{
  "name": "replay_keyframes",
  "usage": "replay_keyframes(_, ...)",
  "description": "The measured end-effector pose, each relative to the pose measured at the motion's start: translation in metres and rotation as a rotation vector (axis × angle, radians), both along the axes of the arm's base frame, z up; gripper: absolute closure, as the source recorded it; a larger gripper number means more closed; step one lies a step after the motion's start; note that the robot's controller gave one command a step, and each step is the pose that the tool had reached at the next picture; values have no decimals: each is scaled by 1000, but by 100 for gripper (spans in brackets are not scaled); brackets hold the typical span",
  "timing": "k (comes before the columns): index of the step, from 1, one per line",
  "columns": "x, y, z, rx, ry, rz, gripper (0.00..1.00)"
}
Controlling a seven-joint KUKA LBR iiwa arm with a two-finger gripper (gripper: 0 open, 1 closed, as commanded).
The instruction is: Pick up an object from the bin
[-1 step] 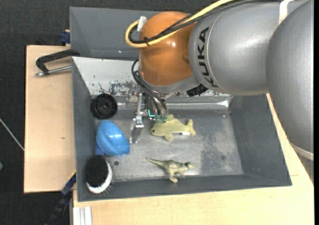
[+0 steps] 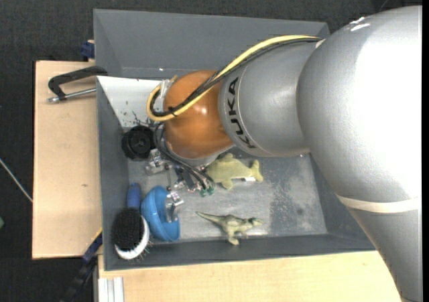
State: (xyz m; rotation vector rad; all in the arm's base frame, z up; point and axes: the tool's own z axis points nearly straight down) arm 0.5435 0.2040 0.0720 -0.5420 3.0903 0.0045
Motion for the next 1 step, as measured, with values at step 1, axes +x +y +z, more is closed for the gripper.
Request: replay_keyframes(1, 4, -1, 4, 2, -11, -3, 100)
